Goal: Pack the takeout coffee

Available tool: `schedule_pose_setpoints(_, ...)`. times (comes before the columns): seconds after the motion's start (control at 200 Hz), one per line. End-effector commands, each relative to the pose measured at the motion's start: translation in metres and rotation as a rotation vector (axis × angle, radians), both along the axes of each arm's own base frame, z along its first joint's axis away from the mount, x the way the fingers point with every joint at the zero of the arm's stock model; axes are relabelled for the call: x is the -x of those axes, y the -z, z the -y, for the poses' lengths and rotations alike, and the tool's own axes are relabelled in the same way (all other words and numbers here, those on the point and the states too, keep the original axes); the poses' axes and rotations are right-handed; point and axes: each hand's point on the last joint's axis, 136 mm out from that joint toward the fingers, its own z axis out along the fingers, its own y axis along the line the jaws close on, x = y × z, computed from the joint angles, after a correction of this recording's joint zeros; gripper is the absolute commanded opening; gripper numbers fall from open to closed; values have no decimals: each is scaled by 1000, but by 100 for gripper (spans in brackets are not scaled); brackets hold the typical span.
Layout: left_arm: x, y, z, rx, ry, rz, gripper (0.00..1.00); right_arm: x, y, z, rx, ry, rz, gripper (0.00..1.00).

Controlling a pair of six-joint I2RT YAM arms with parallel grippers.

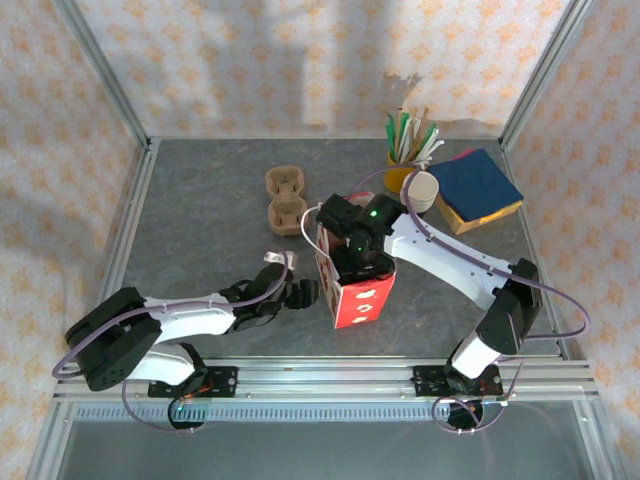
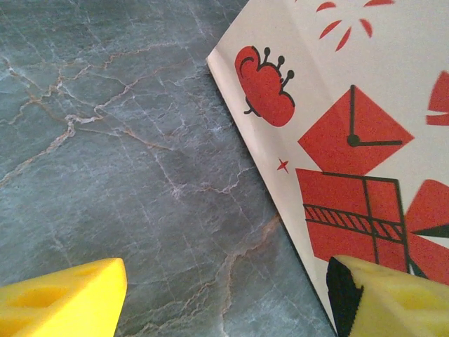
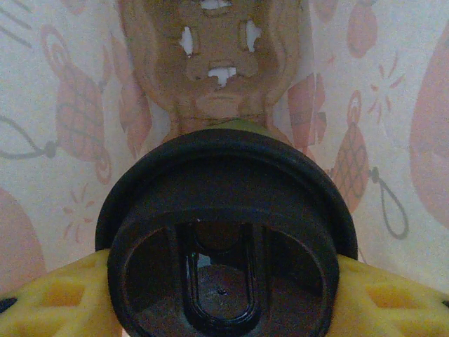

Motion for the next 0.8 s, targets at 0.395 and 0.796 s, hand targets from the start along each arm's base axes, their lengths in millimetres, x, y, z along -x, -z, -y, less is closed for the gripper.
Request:
schedule_pose_setpoints(0.395,-4,3,24,113,11,-27,74,13,13,4,13,-18,-38,59)
schedule_pose_setpoints(0.796,-1,8,17,93,1,-28,74,10,9,4,16,-20,-29,59)
